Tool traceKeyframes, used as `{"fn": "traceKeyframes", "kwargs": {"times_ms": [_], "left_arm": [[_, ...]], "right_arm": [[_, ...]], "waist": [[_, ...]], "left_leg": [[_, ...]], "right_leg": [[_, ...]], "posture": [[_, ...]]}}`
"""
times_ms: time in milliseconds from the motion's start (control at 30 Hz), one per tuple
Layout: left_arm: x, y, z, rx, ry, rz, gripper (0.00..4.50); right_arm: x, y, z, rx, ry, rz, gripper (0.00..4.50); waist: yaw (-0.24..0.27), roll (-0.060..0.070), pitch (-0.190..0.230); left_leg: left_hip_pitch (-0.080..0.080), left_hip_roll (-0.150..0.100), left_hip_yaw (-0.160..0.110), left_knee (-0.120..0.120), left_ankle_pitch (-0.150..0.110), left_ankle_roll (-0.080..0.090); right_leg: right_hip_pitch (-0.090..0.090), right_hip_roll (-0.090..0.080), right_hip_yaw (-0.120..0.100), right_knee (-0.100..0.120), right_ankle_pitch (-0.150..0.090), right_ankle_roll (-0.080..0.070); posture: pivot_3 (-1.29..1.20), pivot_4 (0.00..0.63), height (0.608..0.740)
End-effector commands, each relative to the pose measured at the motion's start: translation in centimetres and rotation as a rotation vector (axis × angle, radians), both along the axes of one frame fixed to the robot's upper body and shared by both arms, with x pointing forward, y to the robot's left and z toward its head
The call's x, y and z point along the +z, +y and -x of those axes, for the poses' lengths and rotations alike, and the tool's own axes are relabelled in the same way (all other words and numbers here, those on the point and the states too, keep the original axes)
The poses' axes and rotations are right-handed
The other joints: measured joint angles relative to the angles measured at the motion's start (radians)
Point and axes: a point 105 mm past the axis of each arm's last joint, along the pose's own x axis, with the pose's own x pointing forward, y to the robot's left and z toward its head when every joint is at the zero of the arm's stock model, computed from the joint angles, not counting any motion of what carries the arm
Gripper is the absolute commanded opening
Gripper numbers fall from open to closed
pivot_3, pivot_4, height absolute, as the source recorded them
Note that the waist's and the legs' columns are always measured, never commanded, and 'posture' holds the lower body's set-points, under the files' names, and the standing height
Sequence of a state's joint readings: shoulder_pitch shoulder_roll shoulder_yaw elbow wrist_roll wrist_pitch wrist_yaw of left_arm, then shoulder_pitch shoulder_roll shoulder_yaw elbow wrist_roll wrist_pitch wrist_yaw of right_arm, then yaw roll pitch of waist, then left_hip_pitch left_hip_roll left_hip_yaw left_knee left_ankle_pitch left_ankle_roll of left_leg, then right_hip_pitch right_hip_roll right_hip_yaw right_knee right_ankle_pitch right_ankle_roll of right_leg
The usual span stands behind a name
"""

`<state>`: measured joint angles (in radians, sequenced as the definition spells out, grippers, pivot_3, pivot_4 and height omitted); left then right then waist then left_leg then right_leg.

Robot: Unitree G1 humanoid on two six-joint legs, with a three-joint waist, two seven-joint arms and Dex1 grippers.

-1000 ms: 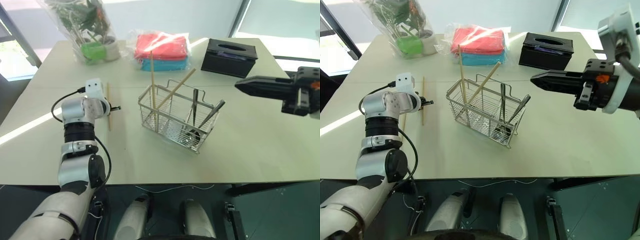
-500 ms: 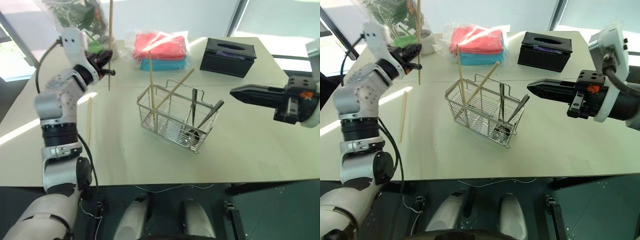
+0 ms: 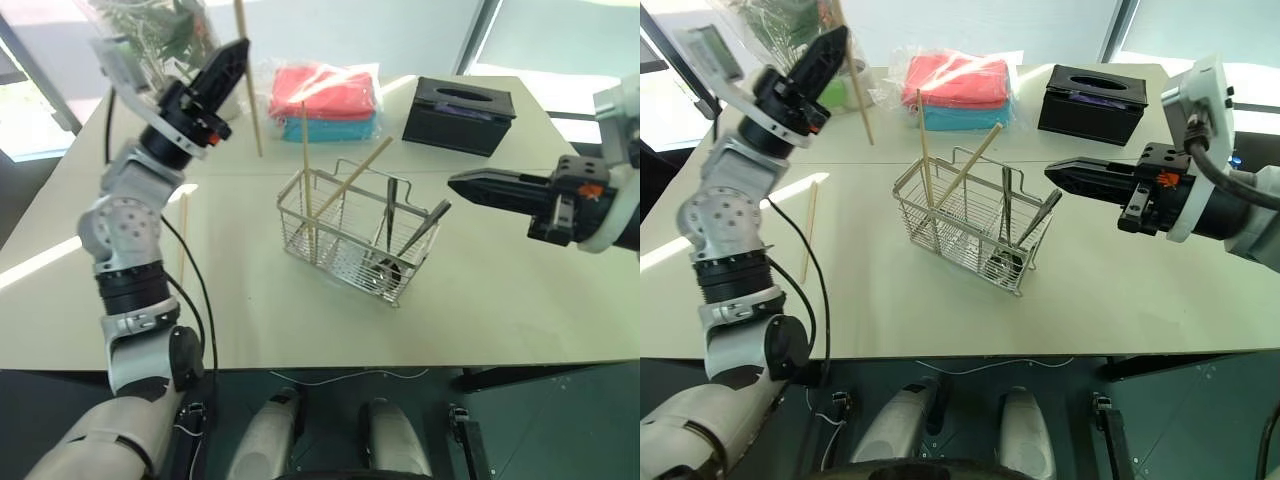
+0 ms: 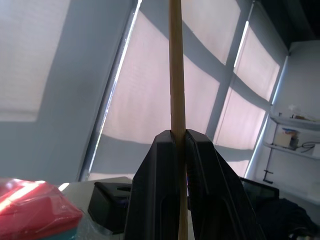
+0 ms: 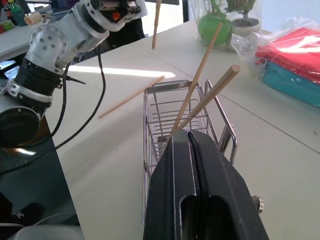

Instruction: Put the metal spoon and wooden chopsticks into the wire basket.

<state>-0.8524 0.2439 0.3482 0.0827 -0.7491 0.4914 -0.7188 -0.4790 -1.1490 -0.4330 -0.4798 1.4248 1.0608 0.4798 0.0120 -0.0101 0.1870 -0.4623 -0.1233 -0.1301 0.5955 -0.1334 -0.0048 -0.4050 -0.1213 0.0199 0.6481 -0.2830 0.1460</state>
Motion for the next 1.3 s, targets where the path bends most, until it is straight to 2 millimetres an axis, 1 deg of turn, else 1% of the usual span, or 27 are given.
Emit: {"fn": "traceKeyframes", "kwargs": {"times_ms": [33, 300, 400, 600, 867, 933, 967, 1100, 1133, 1167, 1200, 1300], "left_arm": [[-0.5, -1.5, 0.0, -0.022, -0.04, -0.016, 0.03], [-3.1, -4.4, -0.2, -0.056, -0.037, -0.098, 0.03], [-4.0, -4.9, 0.0, -0.058, -0.037, -0.134, 0.03], [-5.7, -5.2, 0.2, -0.04, -0.016, -0.179, 0.03], [-6.9, -4.8, 0.3, -0.008, 0.003, -0.205, 0.03], [-7.2, -4.7, 0.4, 0.001, 0.011, -0.21, 0.8], [-7.3, -4.7, 0.4, 0.005, 0.014, -0.21, 1.07], [-7.4, -4.6, 0.7, 0.002, 0.022, -0.214, 3.1], [-7.5, -4.6, 0.7, 0.003, 0.023, -0.214, 3.55], [-7.5, -4.5, 0.6, 0.011, 0.025, -0.215, 4.17], [-7.5, -4.4, 0.6, 0.017, 0.026, -0.216, 4.49], [-6.8, -4.2, 0.6, 0.029, 0.013, -0.206, 4.49]], "right_arm": [[1.1, 0.4, 0.3, 0.018, -0.064, -0.008, 0.0], [1.1, 0.4, 0.2, 0.018, -0.064, -0.016, 0.0], [1.1, 0.4, 0.3, 0.021, -0.058, -0.023, 0.0], [1.0, 0.5, 0.5, 0.026, -0.047, -0.029, 0.0], [1.0, 0.4, 0.4, 0.023, -0.045, -0.03, 0.0], [1.0, 0.4, 0.3, 0.021, -0.046, -0.029, 0.0], [1.0, 0.4, 0.3, 0.02, -0.046, -0.029, 0.0], [1.0, 0.4, 0.3, 0.02, -0.046, -0.028, 0.0], [1.0, 0.4, 0.3, 0.019, -0.046, -0.027, 0.0], [1.0, 0.4, 0.3, 0.019, -0.046, -0.027, 0.0], [1.0, 0.4, 0.3, 0.019, -0.046, -0.027, 0.0], [0.9, 0.4, 0.2, 0.018, -0.046, -0.025, 0.0]], "waist": [[0.0, 0.0, 0.0], [0.0, 0.0, 0.0], [0.0, 0.0, 0.0], [0.0, 0.0, 0.0], [0.0, 0.0, 0.0], [0.001, 0.0, 0.0], [0.001, 0.0, 0.0], [0.001, 0.0, 0.0], [0.001, 0.0, 0.0], [0.001, 0.0, 0.0], [0.001, 0.0, 0.0], [0.001, 0.0, 0.0]], "left_leg": [[0.0, 0.0, 0.0, 0.0, 0.0, 0.0], [0.0, 0.0, 0.0, 0.0, 0.0, 0.0], [0.0, 0.0, 0.0, 0.0, 0.0, 0.0], [0.0, 0.0, 0.0, 0.0, 0.0, 0.0], [0.0, 0.0, 0.0, 0.0, 0.0, 0.0], [0.0, 0.0, 0.0, 0.0, 0.0, 0.0], [0.0, 0.0, 0.0, 0.0, 0.0, 0.0], [0.0, 0.0, 0.0, 0.0, 0.0, 0.0], [0.0, 0.0, 0.0, 0.0, 0.0, 0.0], [0.0, 0.0, 0.0, 0.0, 0.0, 0.0], [0.0, 0.0, 0.0, 0.0, 0.0, 0.0], [0.0, 0.0, 0.0, 0.0, 0.0, 0.0]], "right_leg": [[0.0, 0.0, 0.0, 0.0, 0.0, 0.0], [0.0, 0.0, 0.0, 0.0, 0.0, 0.0], [0.0, 0.0, 0.0, 0.0, 0.0, 0.0], [0.0, 0.0, 0.0, 0.0, -0.001, -0.001], [0.0, 0.0, 0.0, -0.001, -0.001, -0.002], [0.0, 0.0, 0.0, 0.0, -0.001, -0.002], [0.0, 0.0, 0.0, -0.001, -0.001, -0.003], [0.0, 0.0, 0.0, -0.001, -0.002, -0.003], [0.0, 0.0, 0.0, -0.001, -0.002, -0.003], [0.0, 0.0, 0.0, -0.001, -0.002, -0.003], [0.0, 0.0, 0.0, -0.001, -0.002, -0.003], [0.0, 0.0, 0.0, -0.001, -0.002, -0.003]], "posture": [[0.0, 0.15, 0.74], [0.0, 0.15, 0.74], [0.0, 0.15, 0.74], [0.0, 0.15, 0.74], [0.0, 0.15, 0.74], [0.0, 0.15, 0.74], [0.0, 0.15, 0.74], [0.0, 0.15, 0.74], [0.0, 0.15, 0.74], [0.0, 0.15, 0.74], [0.0, 0.15, 0.74], [0.0, 0.15, 0.74]]}}
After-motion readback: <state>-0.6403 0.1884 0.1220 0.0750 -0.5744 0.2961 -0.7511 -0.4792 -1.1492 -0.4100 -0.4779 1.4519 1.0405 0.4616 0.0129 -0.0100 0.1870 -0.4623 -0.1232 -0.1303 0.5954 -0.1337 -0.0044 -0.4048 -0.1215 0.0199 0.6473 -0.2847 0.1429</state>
